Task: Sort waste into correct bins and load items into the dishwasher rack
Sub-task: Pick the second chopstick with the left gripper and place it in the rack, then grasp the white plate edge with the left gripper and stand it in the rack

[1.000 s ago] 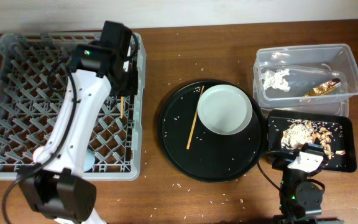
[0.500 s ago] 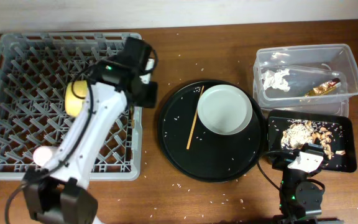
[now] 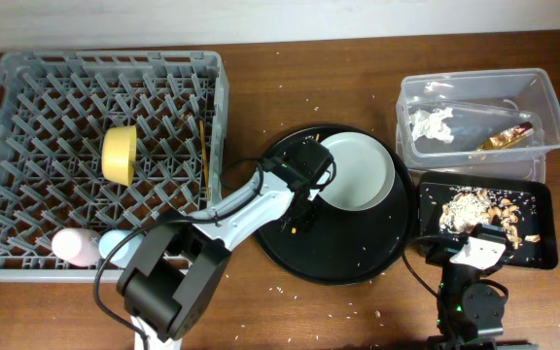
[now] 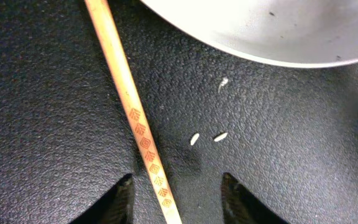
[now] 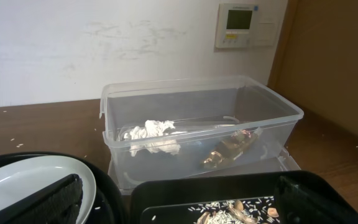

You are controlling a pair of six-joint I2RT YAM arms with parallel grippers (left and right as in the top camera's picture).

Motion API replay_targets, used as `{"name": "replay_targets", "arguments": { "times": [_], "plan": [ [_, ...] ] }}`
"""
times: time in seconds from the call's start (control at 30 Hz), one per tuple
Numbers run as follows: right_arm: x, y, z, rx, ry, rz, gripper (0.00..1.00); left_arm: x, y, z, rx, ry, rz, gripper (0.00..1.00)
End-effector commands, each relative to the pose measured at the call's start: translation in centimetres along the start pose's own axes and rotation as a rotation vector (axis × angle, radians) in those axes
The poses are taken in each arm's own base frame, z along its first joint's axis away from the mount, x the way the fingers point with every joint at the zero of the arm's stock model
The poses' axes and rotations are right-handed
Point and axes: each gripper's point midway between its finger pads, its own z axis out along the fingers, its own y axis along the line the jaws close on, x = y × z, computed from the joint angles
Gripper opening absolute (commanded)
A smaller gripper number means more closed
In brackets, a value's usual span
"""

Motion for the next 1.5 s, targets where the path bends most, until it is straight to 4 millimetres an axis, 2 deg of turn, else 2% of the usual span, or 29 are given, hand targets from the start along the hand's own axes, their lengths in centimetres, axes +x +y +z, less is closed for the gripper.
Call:
{"name": "replay_targets", "arguments": {
  "times": [0.0, 0.1, 0.2, 0.33, 0.4, 0.47, 0.5, 0.6, 0.63, 0.7, 0.73, 0.8, 0.83, 0.93, 1.03, 1.07, 1.1, 1.13, 1.17, 1.2, 1.23, 1.27, 1.3, 1.33, 1.37, 1.4, 1.43, 1.47],
  "plan": [
    [0.3, -0.2, 0.0, 0.008, 0.007, -0.005, 0.98, -0.1, 0.4, 0.8, -0.016, 0.009, -0.020, 0.39],
    [0.3, -0.2, 0.0, 0.008, 0.007, -0.005, 0.99, -0.3, 0.8, 0.7, -0.018, 0.004, -0.024, 0.39],
    [0.3, -0.2, 0.0, 0.008, 0.007, -0.005, 0.98, -0.5, 2.3, 0.8, -0.048, 0.002, -0.047, 0.37],
    [0.3, -0.2, 0.0, 0.008, 0.007, -0.005, 0.99, -0.2, 2.7, 1.7, -0.073, 0.020, 0.002, 0.23],
    [0.3, -0.2, 0.0, 0.008, 0.007, -0.005, 0.98, 0.1, 2.8, 1.7, -0.078, 0.032, 0.029, 0.00],
    [0.3, -0.2, 0.0, 0.008, 0.007, -0.005, 0.98, 0.2, 3.0, 0.7, -0.081, 0.054, 0.020, 0.00],
    [0.3, -0.2, 0.0, 0.008, 0.007, -0.005, 0.98, -0.2, 3.2, -0.4, -0.082, 0.053, 0.009, 0.00],
    [0.3, -0.2, 0.0, 0.008, 0.007, -0.005, 0.98, -4.9, 5.6, -9.7, -0.085, -0.098, -0.068, 0.00],
    [0.3, -0.2, 0.0, 0.008, 0.007, -0.005, 0.99, -5.2, 7.1, -12.9, -0.116, -0.124, -0.102, 0.00],
    [0.3, -0.2, 0.0, 0.008, 0.007, -0.005, 0.98, -4.0, 11.0, -17.6, -0.229, -0.130, -0.218, 0.00],
    [0.3, -0.2, 0.0, 0.008, 0.007, -0.005, 0.98, -2.3, 13.9, -19.6, -0.302, -0.121, -0.333, 0.00],
    [0.3, -0.2, 0.0, 0.008, 0.007, -0.006, 0.98, -0.4, 16.0, -19.9, -0.314, -0.072, -0.429, 0.00],
    [0.3, -0.2, 0.0, 0.008, 0.007, -0.005, 0.98, 0.9, 17.4, -19.2, -0.326, -0.030, -0.463, 0.00],
    [0.3, -0.2, 0.0, 0.008, 0.007, -0.005, 0.98, 2.9, 18.8, -14.6, -0.330, 0.036, -0.468, 0.00],
    [0.3, -0.2, 0.0, 0.008, 0.007, -0.005, 0.98, 4.4, 19.2, -11.1, -0.333, 0.064, -0.471, 0.00],
    [0.3, -0.2, 0.0, 0.008, 0.007, -0.005, 0.98, 4.4, 19.1, -10.9, -0.326, 0.066, -0.472, 0.06],
    [0.3, -0.2, 0.0, 0.008, 0.007, -0.005, 0.98, 4.2, 19.0, -11.3, -0.325, 0.059, -0.472, 0.25],
    [0.3, -0.2, 0.0, 0.008, 0.007, -0.006, 0.98, 3.9, 19.0, -12.0, -0.324, 0.047, -0.473, 0.36],
    [0.3, -0.2, 0.0, 0.008, 0.007, -0.005, 0.98, 3.2, 18.8, -13.7, -0.318, 0.026, -0.473, 0.45],
    [0.3, -0.2, 0.0, 0.008, 0.007, -0.005, 0.98, 2.2, 18.5, -15.8, -0.307, -0.008, -0.473, 0.49],
    [0.3, -0.2, 0.0, 0.008, 0.007, -0.005, 0.99, 1.0, 18.1, -18.0, -0.292, -0.056, -0.470, 0.59],
    [0.3, -0.2, 0.0, 0.008, 0.007, -0.005, 0.98, -0.5, 17.6, -20.3, -0.289, -0.121, -0.456, 0.63],
    [0.3, -0.2, 0.0, 0.008, 0.007, -0.005, 0.99, -1.4, 16.8, -21.0, -0.273, -0.156, -0.440, 0.63],
    [0.3, -0.2, 0.0, 0.008, 0.007, -0.005, 0.98, -2.2, 15.7, -20.8, -0.231, -0.176, -0.422, 0.61],
    [0.3, -0.2, 0.0, 0.008, 0.007, -0.005, 0.98, -3.2, 13.7, -19.8, -0.153, -0.181, -0.391, 0.58],
    [0.3, -0.2, 0.0, 0.008, 0.007, -0.005, 0.98, -4.1, 10.6, -17.3, -0.039, -0.172, -0.343, 0.57],
    [0.3, -0.2, 0.0, 0.008, 0.007, -0.005, 0.98, -4.6, 7.5, -13.7, 0.069, -0.157, -0.292, 0.57],
    [0.3, -0.2, 0.0, 0.008, 0.007, -0.006, 0.99, -4.8, 5.8, -11.1, 0.139, -0.149, -0.265, 0.57]
  ]
}}
